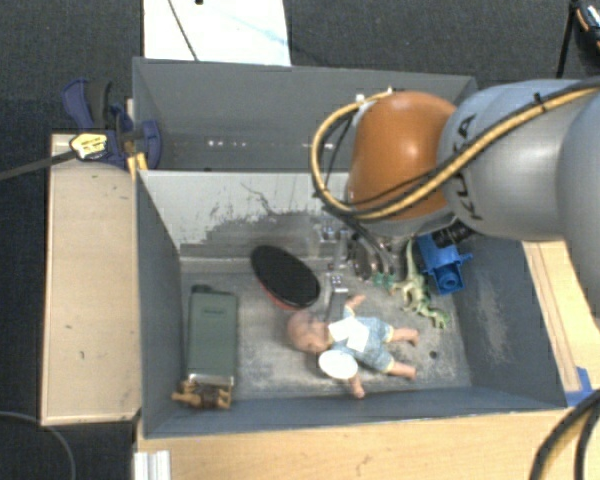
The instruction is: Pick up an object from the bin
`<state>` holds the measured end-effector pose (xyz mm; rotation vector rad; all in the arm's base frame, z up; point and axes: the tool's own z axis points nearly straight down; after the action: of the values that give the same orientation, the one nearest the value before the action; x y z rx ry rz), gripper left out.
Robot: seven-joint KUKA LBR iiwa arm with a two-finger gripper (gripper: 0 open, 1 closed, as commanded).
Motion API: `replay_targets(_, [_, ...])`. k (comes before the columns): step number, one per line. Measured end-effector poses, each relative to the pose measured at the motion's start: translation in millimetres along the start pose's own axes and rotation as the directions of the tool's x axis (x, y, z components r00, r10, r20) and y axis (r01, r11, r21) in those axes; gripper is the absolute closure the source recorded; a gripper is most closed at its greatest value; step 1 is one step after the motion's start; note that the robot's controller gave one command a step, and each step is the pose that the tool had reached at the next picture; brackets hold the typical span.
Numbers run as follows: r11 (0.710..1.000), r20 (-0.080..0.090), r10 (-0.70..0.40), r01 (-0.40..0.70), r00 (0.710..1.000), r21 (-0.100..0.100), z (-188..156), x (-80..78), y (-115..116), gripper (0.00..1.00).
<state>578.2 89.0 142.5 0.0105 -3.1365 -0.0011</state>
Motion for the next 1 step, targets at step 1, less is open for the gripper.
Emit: replay_targets(1, [1.0, 0.008, 0.003, -0.003, 1.0, -0.001, -4.9, -1.6, -0.5, 0.0])
